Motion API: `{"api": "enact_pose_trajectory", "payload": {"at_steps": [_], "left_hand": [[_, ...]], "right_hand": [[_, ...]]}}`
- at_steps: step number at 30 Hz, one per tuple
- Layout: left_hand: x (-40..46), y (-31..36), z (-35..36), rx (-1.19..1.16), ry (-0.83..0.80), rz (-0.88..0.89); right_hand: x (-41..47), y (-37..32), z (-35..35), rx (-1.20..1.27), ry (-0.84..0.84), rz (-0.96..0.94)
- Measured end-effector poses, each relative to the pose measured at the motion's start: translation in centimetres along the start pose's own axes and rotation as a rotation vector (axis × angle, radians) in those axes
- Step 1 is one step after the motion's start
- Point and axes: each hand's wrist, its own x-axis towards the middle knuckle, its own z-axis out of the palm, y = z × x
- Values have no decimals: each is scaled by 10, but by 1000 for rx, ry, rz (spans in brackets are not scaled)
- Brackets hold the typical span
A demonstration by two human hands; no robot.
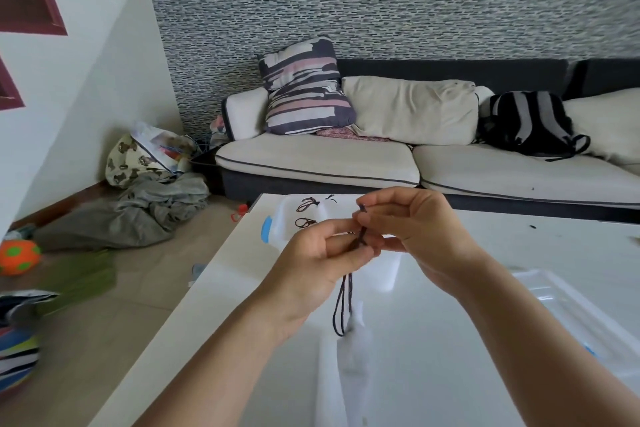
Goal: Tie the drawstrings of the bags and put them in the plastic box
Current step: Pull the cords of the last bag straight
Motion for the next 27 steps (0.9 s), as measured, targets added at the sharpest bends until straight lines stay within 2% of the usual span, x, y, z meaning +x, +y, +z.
{"api": "enact_pose_trajectory", "payload": {"at_steps": [3,7,9,14,19,23,27], "left_hand": [[3,-4,-1,29,78,57],[4,2,-4,-280,84,21],[6,2,-7,-343,79,5],[8,0,-14,-311,91,5],[8,1,-20,-235,71,29],[9,-1,-22,-149,95,88],[9,-4,-23,-96,154,146]], "right_hand": [[1,4,4,7,-79,-24],[0,11,-1,-60,-309,109],[-2,15,-3,-109,-386,144],[1,16,-2,-47,-317,133],[-1,19,8,144,-324,229],[2,23,14,306,-196,330],[2,24,18,318,-104,320]]}}
